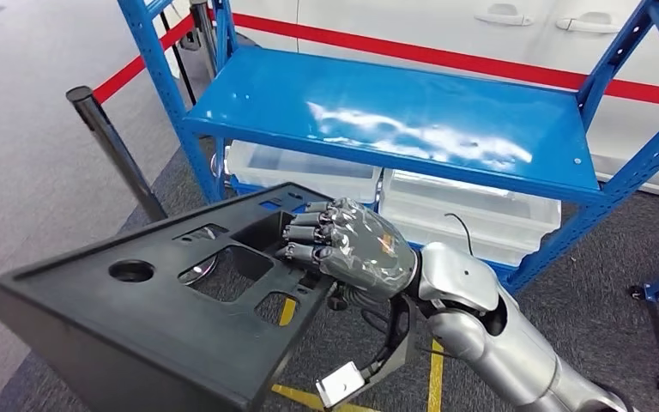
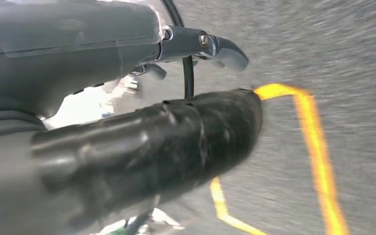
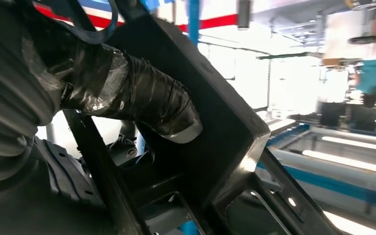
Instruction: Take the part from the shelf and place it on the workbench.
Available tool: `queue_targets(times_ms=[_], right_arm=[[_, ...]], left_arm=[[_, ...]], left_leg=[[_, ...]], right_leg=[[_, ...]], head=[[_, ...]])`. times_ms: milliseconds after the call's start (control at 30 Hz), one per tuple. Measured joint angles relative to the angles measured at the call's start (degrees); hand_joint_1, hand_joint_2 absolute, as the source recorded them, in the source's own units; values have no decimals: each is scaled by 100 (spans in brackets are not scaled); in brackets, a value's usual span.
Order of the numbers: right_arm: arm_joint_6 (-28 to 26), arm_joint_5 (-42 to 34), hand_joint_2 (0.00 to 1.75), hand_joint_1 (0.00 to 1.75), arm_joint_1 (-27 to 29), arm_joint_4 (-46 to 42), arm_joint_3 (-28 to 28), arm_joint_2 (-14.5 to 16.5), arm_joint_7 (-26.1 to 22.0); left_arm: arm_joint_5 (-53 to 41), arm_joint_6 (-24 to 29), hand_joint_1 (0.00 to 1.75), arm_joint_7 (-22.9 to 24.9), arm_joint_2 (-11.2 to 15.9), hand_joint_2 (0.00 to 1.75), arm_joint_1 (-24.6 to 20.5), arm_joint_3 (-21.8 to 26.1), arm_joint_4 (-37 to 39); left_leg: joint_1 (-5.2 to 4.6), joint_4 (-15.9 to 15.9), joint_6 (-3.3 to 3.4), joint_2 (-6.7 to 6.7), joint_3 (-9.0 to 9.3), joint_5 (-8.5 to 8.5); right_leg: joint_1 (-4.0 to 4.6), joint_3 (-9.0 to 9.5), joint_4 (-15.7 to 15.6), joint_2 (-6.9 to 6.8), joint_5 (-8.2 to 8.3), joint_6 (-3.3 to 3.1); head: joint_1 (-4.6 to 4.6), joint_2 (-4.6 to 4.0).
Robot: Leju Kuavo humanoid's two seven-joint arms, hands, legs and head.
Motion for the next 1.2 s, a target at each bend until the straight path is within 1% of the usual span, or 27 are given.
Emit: queue_targets(times_ms=[33,67,100,167,200,233,267,300,367,433,467,533,600,633,700,733,767,800,833,867,900,967,1000,1067,1100,1133,1200], right_arm=[[22,61,175,175,-16,5,44,76,76],[39,139,175,175,-34,18,98,157,172],[43,212,175,175,-54,30,155,235,264],[22,311,175,175,-97,48,233,325,396],[12,335,175,175,-111,50,255,346,434],[5,350,175,175,-119,52,267,352,458],[2,361,175,175,-121,54,275,352,473],[1,370,175,175,-122,58,282,352,484],[-3,380,175,175,-144,64,291,357,495],[-19,384,175,175,-169,64,295,361,502],[-35,388,175,175,-174,64,296,360,505],[-71,400,175,175,-166,60,296,358,510],[-94,410,175,175,-159,49,296,356,510],[-104,413,175,175,-151,38,295,353,510],[-116,416,175,175,-124,21,293,346,510],[-118,418,175,175,-108,17,293,344,510],[-119,419,175,175,-94,17,293,342,510],[-120,419,175,175,-85,17,293,340,510],[-121,419,175,175,-81,16,293,338,510],[-121,419,175,175,-81,11,293,336,510],[-122,419,175,175,-79,-2,291,334,510],[-131,418,175,175,-83,-32,283,322,511],[-143,409,175,175,-77,-43,275,314,508],[-182,339,175,175,-38,-50,236,253,458],[-202,277,175,175,5,-57,192,197,397],[-216,207,175,175,52,-68,132,124,317],[-222,93,175,175,132,-85,-12,-12,149]], left_arm=[[34,-6,0,50,-1,0,8,14,0],[55,-20,0,125,-5,0,15,32,1],[61,-40,0,207,-9,0,19,49,1],[48,-74,0,346,-21,0,2,68,2],[43,-80,0,383,-23,0,-6,70,2],[43,-82,0,399,-25,0,-11,71,2],[43,-82,0,403,-26,0,-10,73,2],[43,-86,0,403,-28,0,-6,74,2],[43,-101,0,399,-43,0,6,76,1],[33,-110,0,374,-76,0,11,76,-1],[27,-108,0,358,-84,0,17,76,-1],[13,-99,0,320,-80,0,52,76,2],[-1,-97,0,290,-80,0,86,75,5],[-6,-97,0,283,-79,0,92,75,7],[-14,-97,0,276,-83,0,86,74,6],[-16,-97,0,269,-84,0,80,74,6],[-16,-98,0,262,-86,0,73,74,6],[-16,-98,0,254,-87,0,67,74,6],[-16,-98,0,248,-89,0,61,74,6],[-16,-98,0,246,-89,0,56,74,6],[-16,-97,0,245,-90,0,46,74,4],[-26,-97,0,236,-84,0,31,74,1],[-36,-96,0,223,-78,0,29,75,0],[-54,-86,0,168,-66,0,59,75,3],[-57,-79,0,136,-61,0,70,74,5],[-57,-73,0,107,-57,0,76,73,7],[-49,-81,0,65,-55,0,67,72,8]], left_leg=[[-6,-8,87,-53,-55,39],[-15,-24,155,-107,-102,98],[-20,-38,222,-153,-157,168],[-45,-48,320,-255,-314,324],[-68,-44,351,-325,-406,403],[-95,-39,370,-408,-508,479],[-121,-33,381,-500,-605,554],[-144,-28,384,-590,-690,621],[-179,-19,376,-751,-823,746],[-203,-21,350,-883,-917,873],[-200,-31,329,-943,-945,935],[-186,-87,261,-1066,-977,1067],[-190,-28,210,-942,-1048,972],[-187,140,185,-800,-1116,756],[-129,799,114,-544,-1293,154],[-87,1179,66,-501,-1363,-31],[-44,1472,17,-480,-1383,-60],[-2,1611,-29,-461,-1326,44],[37,1556,-71,-429,-1171,211],[69,1304,-108,-355,-904,337],[78,905,-140,-233,-557,329],[31,179,-81,-51,-50,138],[-13,-7,-15,-36,35,58],[-53,-82,148,-136,-41,118],[-58,-93,223,-188,-84,178],[-57,-108,291,-232,-138,249],[-80,-110,382,-339,-291,399]], right_leg=[[-16,0,-10,-36,25,50],[-36,-19,16,25,-27,92],[-53,-61,114,156,-179,117],[-46,-209,617,516,-751,110],[-23,-283,969,625,-1025,81],[5,-322,1277,681,-1190,47],[37,-295,1456,710,-1223,4],[72,-182,1443,729,-1134,-48],[157,304,864,859,-837,-192],[201,770,127,1108,-739,-315],[210,876,-87,1185,-748,-338],[206,873,-199,1125,-686,-333],[179,817,-268,976,-550,-369],[159,767,-299,898,-474,-391],[159,626,-309,740,-349,-411],[156,543,-302,650,-290,-398],[150,454,-290,556,-231,-380],[142,360,-272,467,-177,-355],[131,268,-245,384,-129,-326],[122,183,-206,311,-89,-294],[115,110,-160,246,-62,-258],[108,24,-78,107,-14,-176],[99,9,-65,37,16,-131],[60,0,-53,-27,52,-36],[33,-26,6,82,-43,5],[19,-77,155,252,-239,34],[18,-244,744,619,-828,46]], head=[[3,0],[5,0],[4,0],[3,0],[3,0],[1,0],[2,0],[1,0],[1,0],[2,0],[2,0],[5,0],[-1,0],[-4,0],[-10,0],[-10,0],[-9,0],[-9,0],[-9,0],[-9,0],[-10,0],[-4,0],[-1,0],[3,0],[3,0],[3,0],[3,0]])
